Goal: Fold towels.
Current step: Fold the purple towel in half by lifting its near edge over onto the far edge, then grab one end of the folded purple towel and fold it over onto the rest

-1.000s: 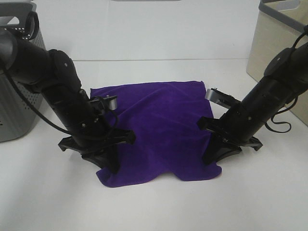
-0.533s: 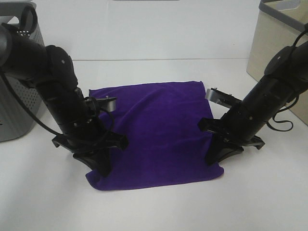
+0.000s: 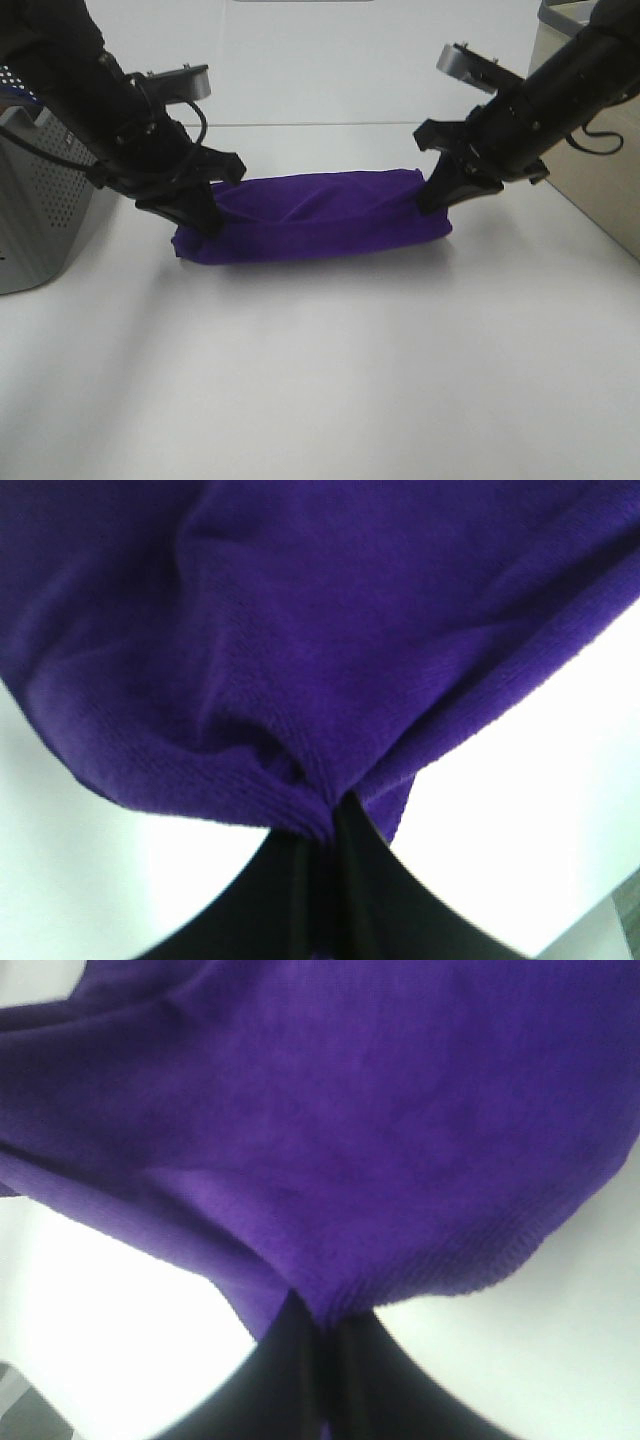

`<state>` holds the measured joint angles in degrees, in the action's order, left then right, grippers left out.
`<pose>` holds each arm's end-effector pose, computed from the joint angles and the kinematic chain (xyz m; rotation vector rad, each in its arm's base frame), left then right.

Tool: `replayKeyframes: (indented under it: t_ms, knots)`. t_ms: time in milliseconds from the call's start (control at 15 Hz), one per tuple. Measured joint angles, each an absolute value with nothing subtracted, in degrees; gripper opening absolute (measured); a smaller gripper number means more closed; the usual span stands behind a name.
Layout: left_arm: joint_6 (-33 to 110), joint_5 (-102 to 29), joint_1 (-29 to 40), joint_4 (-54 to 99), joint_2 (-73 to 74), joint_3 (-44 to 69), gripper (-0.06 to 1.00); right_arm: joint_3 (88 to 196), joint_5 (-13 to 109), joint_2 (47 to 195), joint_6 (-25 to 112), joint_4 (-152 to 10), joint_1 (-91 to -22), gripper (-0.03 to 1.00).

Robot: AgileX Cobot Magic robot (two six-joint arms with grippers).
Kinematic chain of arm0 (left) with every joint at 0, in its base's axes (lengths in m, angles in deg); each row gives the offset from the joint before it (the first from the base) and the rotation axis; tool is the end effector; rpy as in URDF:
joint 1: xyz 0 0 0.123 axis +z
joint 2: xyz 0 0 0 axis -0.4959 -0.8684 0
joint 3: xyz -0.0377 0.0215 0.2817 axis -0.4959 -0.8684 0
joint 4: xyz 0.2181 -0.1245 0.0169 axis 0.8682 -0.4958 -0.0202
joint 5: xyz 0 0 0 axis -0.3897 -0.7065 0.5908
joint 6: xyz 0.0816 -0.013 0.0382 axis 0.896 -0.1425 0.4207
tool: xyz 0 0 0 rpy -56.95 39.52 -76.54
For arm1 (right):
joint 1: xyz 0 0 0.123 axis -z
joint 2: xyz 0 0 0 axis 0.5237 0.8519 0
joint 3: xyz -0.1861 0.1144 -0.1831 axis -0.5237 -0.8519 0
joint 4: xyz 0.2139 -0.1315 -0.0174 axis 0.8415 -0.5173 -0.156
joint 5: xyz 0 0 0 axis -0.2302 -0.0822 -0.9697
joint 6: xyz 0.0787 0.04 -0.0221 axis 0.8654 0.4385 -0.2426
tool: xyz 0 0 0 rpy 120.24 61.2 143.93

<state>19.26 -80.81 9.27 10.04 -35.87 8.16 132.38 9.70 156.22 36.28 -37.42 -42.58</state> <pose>0.3494 -0.1622 0.1923 0.4865 2.8418 -0.5614 0.3575 0.1150 0.1857 -0.3620 2.7663 0.7721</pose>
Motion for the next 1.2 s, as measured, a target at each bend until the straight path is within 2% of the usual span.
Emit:
replayKeyframes:
  t_ms: [200, 467, 667, 933, 1000, 1067, 1133, 1200]
  knots:
    - [19.72, -79.72, 12.88, 10.26, -38.91, 13.84, 0.0, 145.67, 9.64, 161.84, 38.74, -40.4, -42.69, 0.03]
    - [21.84, -73.76, 13.17, 10.61, -45.16, 21.11, 0.0, 160.11, 9.7, 171.29, 40.46, -43.32, -42.81, 0.03]
    - [22.01, -71.13, 13.17, 10.95, -50.43, 26.38, 0.0, 165.15, 12.05, 176.68, 40.63, -44.87, -42.81, 0.03]
    - [22.01, -70.96, 13.17, 12.9, -54.84, 29.48, 0.02, 166.64, 14.4, 179.77, 40.63, -45.21, -42.81, 0.04]
    - [22.01, -70.9, 13.17, 13.13, -55.01, 29.53, 0.04, 166.64, 14.34, 179.77, 40.63, -45.27, -42.81, 0.08]
    - [22.01, -70.9, 13.17, 13.24, -55.07, 29.53, 0.11, 166.64, 14.34, 179.77, 40.63, -45.38, -42.81, 0.17]
    - [22.01, -70.9, 13.17, 13.53, -55.12, 29.53, 0.21, 166.76, 14.11, 179.77, 40.63, -45.78, -42.81, 0.32]
    - [21.96, -71.3, 13.17, 14.33, -55.12, 29.76, 0.36, 166.81, 13.19, 179.77, 40.63, -46.76, -42.81, 0.47]
